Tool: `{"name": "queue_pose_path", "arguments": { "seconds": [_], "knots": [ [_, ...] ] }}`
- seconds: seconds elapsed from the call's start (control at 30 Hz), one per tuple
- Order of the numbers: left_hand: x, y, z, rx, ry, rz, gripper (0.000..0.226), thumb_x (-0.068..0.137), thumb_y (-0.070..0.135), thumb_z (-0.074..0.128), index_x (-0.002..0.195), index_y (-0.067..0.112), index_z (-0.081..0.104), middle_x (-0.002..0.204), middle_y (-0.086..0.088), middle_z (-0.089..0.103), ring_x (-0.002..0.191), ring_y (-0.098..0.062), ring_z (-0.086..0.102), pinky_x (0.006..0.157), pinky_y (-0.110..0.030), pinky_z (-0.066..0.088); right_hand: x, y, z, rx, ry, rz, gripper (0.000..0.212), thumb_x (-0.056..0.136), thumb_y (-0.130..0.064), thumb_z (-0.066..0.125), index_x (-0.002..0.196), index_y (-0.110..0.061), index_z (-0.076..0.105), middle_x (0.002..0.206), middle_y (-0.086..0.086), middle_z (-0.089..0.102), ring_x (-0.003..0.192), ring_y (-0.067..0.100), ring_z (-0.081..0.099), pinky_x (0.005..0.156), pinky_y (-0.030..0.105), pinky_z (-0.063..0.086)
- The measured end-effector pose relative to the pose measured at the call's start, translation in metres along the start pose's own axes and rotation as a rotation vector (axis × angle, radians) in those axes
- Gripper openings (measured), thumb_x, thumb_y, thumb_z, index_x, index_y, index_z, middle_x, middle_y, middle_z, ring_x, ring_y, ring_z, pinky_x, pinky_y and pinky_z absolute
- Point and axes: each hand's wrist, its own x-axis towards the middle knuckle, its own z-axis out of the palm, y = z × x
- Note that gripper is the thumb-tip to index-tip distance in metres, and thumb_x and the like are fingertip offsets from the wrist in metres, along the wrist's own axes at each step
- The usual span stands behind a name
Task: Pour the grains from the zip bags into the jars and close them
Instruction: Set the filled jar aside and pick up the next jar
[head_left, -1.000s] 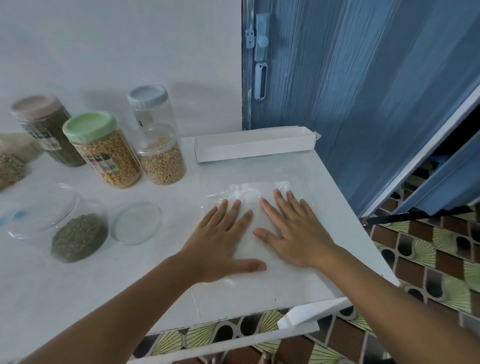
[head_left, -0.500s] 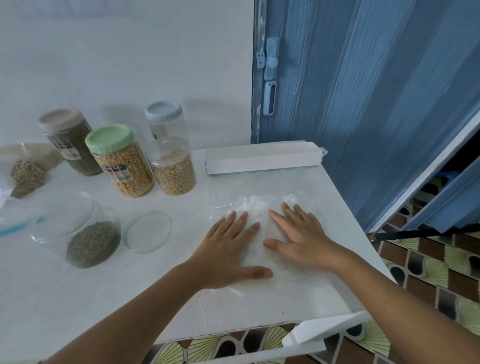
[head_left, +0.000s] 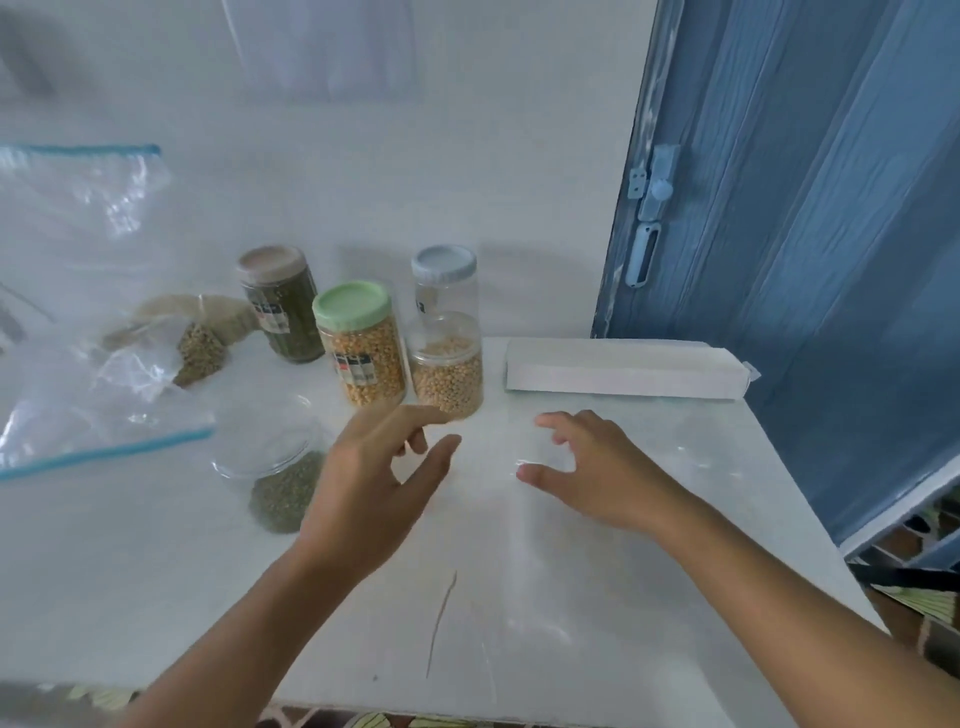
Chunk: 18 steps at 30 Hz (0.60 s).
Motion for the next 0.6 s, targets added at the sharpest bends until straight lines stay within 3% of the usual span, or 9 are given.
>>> {"name": "queue_pose_path", "arguments": {
  "seconds": [0.1, 0.17, 0.27, 0.33, 0.4, 0.47, 0.6],
  "knots": [
    [-0.01, -0.02, -0.042, 0.166, 0.25, -0.142, 0.042, 0.09, 0.033, 0.08, 0.127, 0.021, 0.065, 0.109, 0.0, 0.053, 0.106, -0.022, 0.049, 0.09, -0.033, 0.041, 0.021, -0.044, 0.023, -0.026, -0.091, -0.07, 0.091, 0.084, -0.073, 0.067, 0.158, -0.032, 0.035, 0.143, -0.003, 0.045, 0.137, 0.017, 0.039, 0.109, 0.039, 0.042],
    [-0.017, -0.035, -0.062, 0.14, 0.317, -0.32, 0.072, 0.078, 0.039, 0.087, 0.139, 0.022, 0.053, 0.129, -0.007, 0.046, 0.125, -0.028, 0.041, 0.105, -0.041, 0.039, 0.037, -0.069, 0.041, -0.086, -0.165, -0.083, 0.105, 0.075, -0.082, 0.068, 0.158, -0.027, 0.033, 0.145, 0.001, 0.042, 0.139, 0.022, 0.038, 0.109, 0.044, 0.043],
    [-0.024, -0.067, -0.075, 0.038, 0.169, -0.608, 0.121, 0.059, 0.068, 0.087, 0.157, 0.029, 0.028, 0.155, -0.002, 0.027, 0.149, -0.024, 0.021, 0.121, -0.045, 0.027, 0.057, -0.096, 0.065, -0.246, -0.245, -0.07, 0.113, 0.061, -0.091, 0.069, 0.144, -0.021, 0.037, 0.139, 0.007, 0.04, 0.131, 0.03, 0.041, 0.099, 0.047, 0.046],
    [-0.028, -0.088, -0.077, -0.051, 0.04, -0.715, 0.143, 0.046, 0.081, 0.085, 0.162, 0.031, 0.017, 0.163, 0.0, 0.025, 0.152, -0.02, 0.022, 0.123, -0.046, 0.028, 0.065, -0.105, 0.077, -0.313, -0.299, -0.05, 0.12, 0.054, -0.092, 0.073, 0.142, -0.019, 0.036, 0.139, 0.008, 0.037, 0.13, 0.032, 0.039, 0.096, 0.048, 0.046],
    [-0.032, -0.105, -0.075, -0.156, 0.002, -0.734, 0.147, 0.042, 0.078, 0.089, 0.161, 0.034, 0.016, 0.162, 0.002, 0.036, 0.144, -0.015, 0.039, 0.117, -0.042, 0.037, 0.07, -0.109, 0.086, -0.353, -0.315, -0.05, 0.121, 0.051, -0.091, 0.075, 0.14, -0.019, 0.038, 0.137, 0.008, 0.036, 0.128, 0.033, 0.039, 0.092, 0.046, 0.045],
    [-0.033, -0.118, -0.072, -0.191, 0.017, -0.706, 0.134, 0.048, 0.064, 0.092, 0.158, 0.034, 0.023, 0.157, 0.003, 0.045, 0.136, -0.011, 0.048, 0.111, -0.037, 0.042, 0.072, -0.111, 0.091, -0.34, -0.292, -0.047, 0.118, 0.053, -0.086, 0.079, 0.142, -0.02, 0.038, 0.137, 0.007, 0.035, 0.129, 0.032, 0.038, 0.09, 0.044, 0.042],
    [-0.028, -0.133, -0.069, -0.237, -0.022, -0.629, 0.124, 0.051, 0.058, 0.092, 0.154, 0.035, 0.027, 0.152, 0.006, 0.049, 0.134, -0.013, 0.05, 0.111, -0.036, 0.043, 0.074, -0.119, 0.089, -0.217, -0.258, -0.053, 0.126, 0.06, -0.07, 0.089, 0.158, -0.022, 0.026, 0.151, 0.005, 0.025, 0.144, 0.029, 0.029, 0.11, 0.045, 0.04]
  ]
}}
